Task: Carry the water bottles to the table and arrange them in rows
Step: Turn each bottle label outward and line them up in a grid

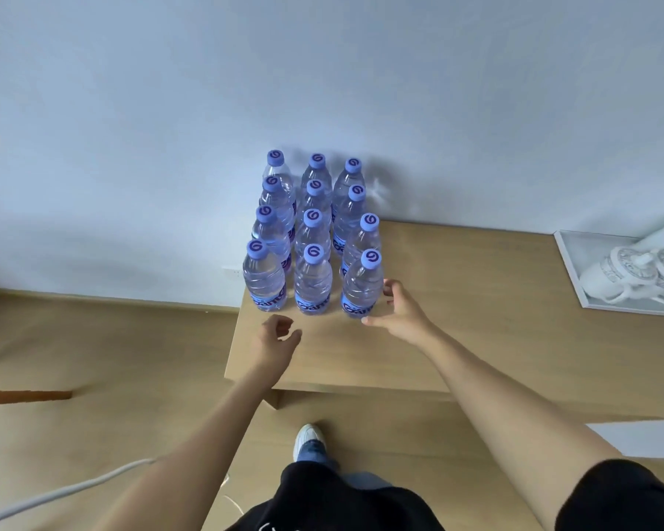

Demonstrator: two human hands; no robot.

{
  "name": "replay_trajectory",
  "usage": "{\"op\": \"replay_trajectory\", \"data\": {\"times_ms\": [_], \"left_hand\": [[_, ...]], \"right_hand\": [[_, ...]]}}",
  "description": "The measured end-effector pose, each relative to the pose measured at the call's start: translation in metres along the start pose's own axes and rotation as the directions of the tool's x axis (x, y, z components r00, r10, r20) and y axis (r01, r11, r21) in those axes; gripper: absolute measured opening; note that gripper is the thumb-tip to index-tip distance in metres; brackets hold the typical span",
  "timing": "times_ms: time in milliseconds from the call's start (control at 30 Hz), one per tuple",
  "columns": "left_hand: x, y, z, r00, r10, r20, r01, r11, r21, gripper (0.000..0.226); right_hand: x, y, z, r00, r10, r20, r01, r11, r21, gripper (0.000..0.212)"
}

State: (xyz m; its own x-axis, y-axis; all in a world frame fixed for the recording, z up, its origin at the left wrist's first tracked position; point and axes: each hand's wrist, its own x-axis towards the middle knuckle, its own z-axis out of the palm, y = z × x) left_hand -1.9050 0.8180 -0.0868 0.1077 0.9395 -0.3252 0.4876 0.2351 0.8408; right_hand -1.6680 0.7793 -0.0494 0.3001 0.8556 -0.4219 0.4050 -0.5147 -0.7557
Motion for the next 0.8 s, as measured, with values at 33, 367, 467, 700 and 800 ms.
{"op": "replay_trajectory", "data": {"times_ms": [33,367,467,700,800], "left_hand": [[-0.003,0.000,-0.008,1.000,-0.009,-0.020,0.009,1.000,0.004,0.025],[-0.004,-0.011,-0.065,0.983,-0.119,-0.142,0.122,0.992,0.010,0.053],[0.004,-0.017,-0.071,0.986,-0.126,-0.112,0.126,0.992,-0.003,0.065],[0.047,-0.018,-0.065,0.996,-0.079,0.032,0.078,0.997,0.028,0.088],[0.066,-0.014,-0.063,0.996,-0.009,0.086,0.002,0.997,0.081,0.089]], "right_hand": [[0.000,0.000,0.000,1.000,0.016,0.003,-0.016,1.000,-0.005,0.089],[-0.004,0.017,0.030,0.997,0.065,-0.050,-0.061,0.995,0.080,0.085],[0.002,0.017,0.033,0.992,0.062,-0.105,-0.052,0.994,0.092,0.084],[0.022,0.014,0.045,0.966,0.012,-0.258,0.037,0.982,0.183,0.059],[0.024,0.015,0.052,0.949,-0.004,-0.316,0.066,0.980,0.186,0.054]]}}
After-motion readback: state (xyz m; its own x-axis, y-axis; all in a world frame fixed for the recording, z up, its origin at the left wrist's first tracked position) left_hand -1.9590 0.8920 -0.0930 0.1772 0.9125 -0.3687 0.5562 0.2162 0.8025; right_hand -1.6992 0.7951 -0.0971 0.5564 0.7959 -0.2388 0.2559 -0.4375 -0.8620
